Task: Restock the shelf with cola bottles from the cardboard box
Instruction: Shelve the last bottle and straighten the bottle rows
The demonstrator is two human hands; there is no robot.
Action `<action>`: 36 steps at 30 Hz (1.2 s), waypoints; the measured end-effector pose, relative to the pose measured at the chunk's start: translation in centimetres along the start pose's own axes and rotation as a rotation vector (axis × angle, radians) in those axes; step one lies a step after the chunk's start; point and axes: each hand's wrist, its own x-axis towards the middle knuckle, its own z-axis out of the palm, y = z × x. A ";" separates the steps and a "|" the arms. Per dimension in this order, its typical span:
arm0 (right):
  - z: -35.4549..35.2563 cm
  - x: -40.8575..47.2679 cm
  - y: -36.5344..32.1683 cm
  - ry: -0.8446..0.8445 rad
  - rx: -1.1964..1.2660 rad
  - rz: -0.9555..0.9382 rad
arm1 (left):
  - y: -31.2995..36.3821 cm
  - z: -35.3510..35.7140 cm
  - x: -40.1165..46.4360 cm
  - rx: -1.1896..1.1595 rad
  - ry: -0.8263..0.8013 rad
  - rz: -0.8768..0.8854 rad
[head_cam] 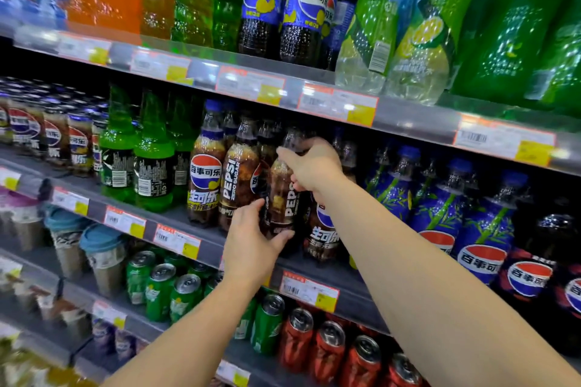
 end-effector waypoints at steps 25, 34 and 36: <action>-2.2 -1.1 1.2 -0.063 0.080 -0.068 | -0.1 -0.2 0.5 -0.113 -0.167 0.023; -0.8 -0.2 0.6 0.023 -0.108 -0.035 | -0.6 -0.7 0.4 -0.094 -0.159 0.015; -0.3 -0.1 0.5 0.031 -0.187 -0.029 | -0.6 -0.6 0.5 -0.027 -0.095 -0.003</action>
